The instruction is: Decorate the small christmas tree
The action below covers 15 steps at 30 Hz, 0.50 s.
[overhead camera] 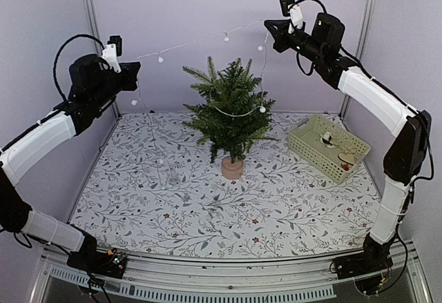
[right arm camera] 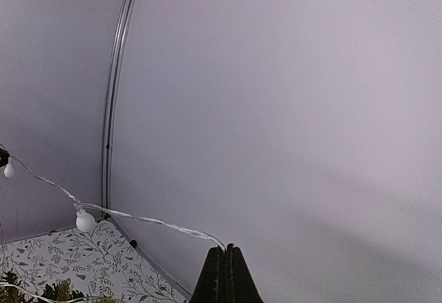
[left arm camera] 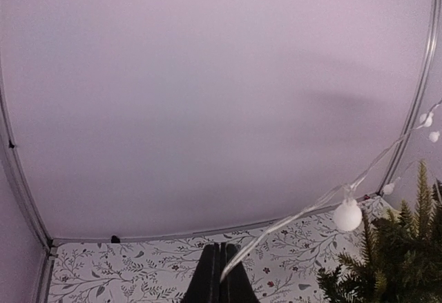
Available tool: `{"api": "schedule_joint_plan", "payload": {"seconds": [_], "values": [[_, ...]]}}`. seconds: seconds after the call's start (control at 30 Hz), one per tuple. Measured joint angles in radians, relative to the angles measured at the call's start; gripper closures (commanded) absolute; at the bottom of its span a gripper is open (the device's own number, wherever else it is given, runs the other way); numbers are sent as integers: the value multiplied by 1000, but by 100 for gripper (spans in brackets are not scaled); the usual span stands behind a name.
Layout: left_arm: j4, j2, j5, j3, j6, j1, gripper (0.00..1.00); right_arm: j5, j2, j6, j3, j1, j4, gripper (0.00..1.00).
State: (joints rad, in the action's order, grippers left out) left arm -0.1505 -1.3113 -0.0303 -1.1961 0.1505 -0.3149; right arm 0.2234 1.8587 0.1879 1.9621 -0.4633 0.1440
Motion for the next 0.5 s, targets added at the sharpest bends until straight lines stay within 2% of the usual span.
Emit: {"api": "schedule_joint_plan", "payload": {"seconds": [0.23, 0.33, 0.5], "values": [[80, -15, -7, -4, 57, 55, 100, 83, 137, -15, 14, 0, 0, 99], [120, -15, -16, -5, 78, 75, 100, 118, 176, -20, 14, 0, 0, 94], [214, 5, -62, -5, 94, 103, 100, 182, 207, -41, 14, 0, 3, 75]]}}
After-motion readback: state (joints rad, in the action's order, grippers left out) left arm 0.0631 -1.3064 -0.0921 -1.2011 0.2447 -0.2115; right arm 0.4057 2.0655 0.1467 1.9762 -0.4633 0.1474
